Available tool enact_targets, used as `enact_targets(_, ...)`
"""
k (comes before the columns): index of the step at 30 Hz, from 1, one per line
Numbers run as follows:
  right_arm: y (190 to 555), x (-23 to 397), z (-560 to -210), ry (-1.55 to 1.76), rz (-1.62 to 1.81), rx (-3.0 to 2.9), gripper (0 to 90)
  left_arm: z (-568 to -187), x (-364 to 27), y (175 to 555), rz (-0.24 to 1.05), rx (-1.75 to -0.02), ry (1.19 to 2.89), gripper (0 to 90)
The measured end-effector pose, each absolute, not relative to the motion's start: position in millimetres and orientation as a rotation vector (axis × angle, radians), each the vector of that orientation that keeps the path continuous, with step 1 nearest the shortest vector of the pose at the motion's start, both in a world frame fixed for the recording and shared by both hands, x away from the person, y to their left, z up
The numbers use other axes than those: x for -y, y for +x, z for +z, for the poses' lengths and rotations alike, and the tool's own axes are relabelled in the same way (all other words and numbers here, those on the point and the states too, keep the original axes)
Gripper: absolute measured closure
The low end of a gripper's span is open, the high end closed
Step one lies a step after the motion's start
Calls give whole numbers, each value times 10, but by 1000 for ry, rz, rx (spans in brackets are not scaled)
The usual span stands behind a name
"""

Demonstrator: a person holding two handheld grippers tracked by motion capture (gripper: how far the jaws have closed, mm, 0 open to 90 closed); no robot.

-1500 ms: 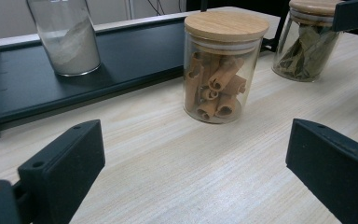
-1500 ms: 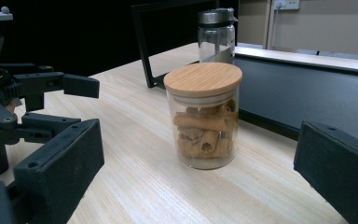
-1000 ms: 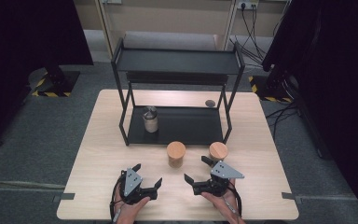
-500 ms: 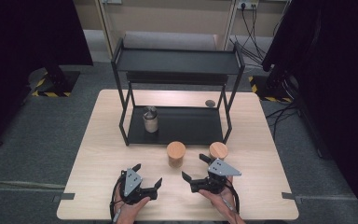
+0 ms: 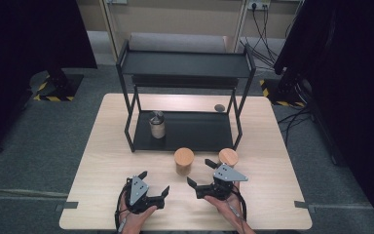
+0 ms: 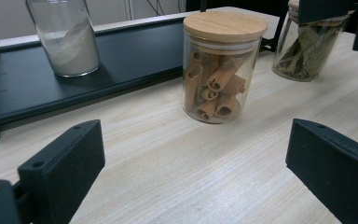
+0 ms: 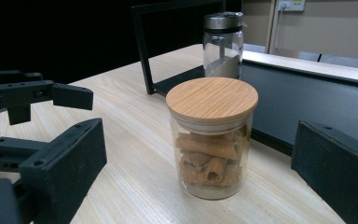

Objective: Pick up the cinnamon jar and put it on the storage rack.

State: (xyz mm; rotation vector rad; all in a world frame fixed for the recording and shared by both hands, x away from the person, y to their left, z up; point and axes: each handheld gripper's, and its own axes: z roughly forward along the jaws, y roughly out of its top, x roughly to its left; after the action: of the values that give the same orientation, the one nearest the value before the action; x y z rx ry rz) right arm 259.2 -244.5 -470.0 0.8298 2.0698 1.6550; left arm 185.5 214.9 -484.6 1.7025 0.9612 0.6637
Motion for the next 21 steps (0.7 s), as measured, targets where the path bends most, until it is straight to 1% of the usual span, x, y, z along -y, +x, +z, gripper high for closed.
enact_targets(21,2690,2334,-4704,831,1630,-2070,37,-4848,-2149,1853,664,-960,1702,40)
